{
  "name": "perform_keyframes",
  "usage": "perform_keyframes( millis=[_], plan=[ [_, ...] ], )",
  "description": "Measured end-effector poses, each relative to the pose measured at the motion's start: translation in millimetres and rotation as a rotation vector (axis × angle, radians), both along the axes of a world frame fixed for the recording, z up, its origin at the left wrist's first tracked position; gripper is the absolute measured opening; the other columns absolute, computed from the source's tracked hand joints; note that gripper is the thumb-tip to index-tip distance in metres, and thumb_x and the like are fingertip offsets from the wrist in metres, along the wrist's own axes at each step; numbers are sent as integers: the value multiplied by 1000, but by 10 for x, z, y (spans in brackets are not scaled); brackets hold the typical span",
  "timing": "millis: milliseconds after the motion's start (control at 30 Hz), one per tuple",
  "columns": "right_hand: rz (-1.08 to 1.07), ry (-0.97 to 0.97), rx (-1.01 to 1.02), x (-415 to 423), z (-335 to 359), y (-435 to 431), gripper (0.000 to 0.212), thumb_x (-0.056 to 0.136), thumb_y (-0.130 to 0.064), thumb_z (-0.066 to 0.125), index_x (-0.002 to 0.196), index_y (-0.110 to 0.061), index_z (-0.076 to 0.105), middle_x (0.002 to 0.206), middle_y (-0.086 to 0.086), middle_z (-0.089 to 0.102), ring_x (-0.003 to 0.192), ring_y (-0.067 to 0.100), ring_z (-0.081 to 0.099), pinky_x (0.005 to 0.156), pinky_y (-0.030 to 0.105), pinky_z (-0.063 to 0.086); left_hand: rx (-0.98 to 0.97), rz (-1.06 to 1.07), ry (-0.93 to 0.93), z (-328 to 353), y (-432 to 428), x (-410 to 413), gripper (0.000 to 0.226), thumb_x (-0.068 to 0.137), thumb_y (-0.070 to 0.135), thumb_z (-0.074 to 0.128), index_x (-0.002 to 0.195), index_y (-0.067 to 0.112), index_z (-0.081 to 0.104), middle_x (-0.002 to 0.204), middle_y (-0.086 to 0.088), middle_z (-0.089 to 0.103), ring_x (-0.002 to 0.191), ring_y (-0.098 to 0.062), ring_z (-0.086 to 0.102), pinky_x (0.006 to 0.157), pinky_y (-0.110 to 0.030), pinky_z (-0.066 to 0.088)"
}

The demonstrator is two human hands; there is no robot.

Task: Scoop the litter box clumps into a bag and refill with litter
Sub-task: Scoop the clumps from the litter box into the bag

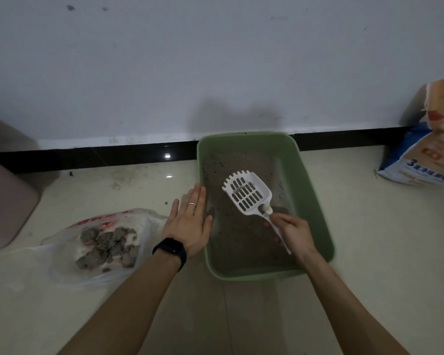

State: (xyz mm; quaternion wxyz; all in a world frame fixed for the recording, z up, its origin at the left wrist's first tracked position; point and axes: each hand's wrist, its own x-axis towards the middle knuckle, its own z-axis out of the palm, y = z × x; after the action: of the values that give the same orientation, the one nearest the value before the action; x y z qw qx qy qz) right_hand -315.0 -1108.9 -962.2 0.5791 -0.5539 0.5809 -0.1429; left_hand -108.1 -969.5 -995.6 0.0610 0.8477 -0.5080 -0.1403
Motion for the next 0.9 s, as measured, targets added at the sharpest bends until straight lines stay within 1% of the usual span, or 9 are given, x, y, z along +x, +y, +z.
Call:
perform_keyframes(
  millis=[67,200,333,533,633,733,800,867,900],
  plan=[
    [-12,-1,-29,-23,-35,30,12,92,-22,64,97,-20,75,70,-5,74,47,12,50,44,22,40,7,-3,-11,14,2,-11,70,101,46,18,151,18,-22,155,3,-29,148,-14,-12,116,-37,-11],
    [-3,10,-115,-63,-73,-7,13,93,-24,63,93,-22,76,78,14,74,44,12,49,46,24,40,12,-14,-8,48,-20,-10,71,101,49,17,152,17,-20,159,1,-24,149,-15,-13,116,-38,-11],
    [16,24,-161,-76,-48,-36,16,93,-25,63,84,-24,75,78,19,72,44,13,49,50,27,41,35,-43,-21,54,0,46,72,100,54,13,151,18,-22,159,0,-24,148,-15,-14,117,-39,-11],
    [102,9,-216,-13,206,86,17,94,-24,61,96,-19,77,62,9,69,42,12,46,46,24,38,42,-146,-42,98,214,268,66,99,55,6,151,24,-20,159,6,-19,148,-11,-14,120,-41,-8],
    [235,-2,-271,163,422,232,18,95,-26,60,92,-19,76,52,-5,62,43,9,47,43,20,38,82,-95,-74,72,529,551,64,97,56,2,145,27,-30,159,7,-21,148,-13,-14,120,-41,-9],
    [420,-11,-348,510,573,484,15,93,-35,61,99,-32,74,67,-16,69,52,1,56,51,19,44,211,1,-87,13,1010,893,72,96,60,9,147,25,-28,160,4,-21,148,-16,-14,120,-41,-10],
    [580,9,-468,780,543,715,20,93,-43,58,104,-35,73,83,-18,73,69,0,65,63,25,52,264,62,-77,-24,1369,1096,83,89,70,10,151,25,-21,161,3,-16,149,-17,-12,120,-40,-9],
    [794,105,-754,998,391,920,29,93,-39,51,115,-31,69,102,-12,73,88,11,69,73,32,55,332,104,-62,-57,1632,1225,97,80,80,15,153,24,-17,162,2,-14,149,-19,-11,120,-41,-8],
    [902,182,-917,1104,303,1040,33,88,-35,52,117,-30,67,103,-8,73,88,19,69,70,34,55,383,124,-53,-67,1738,1272,101,79,81,23,153,25,-16,162,2,-14,149,-19,-12,120,-42,-7]
  ],
)
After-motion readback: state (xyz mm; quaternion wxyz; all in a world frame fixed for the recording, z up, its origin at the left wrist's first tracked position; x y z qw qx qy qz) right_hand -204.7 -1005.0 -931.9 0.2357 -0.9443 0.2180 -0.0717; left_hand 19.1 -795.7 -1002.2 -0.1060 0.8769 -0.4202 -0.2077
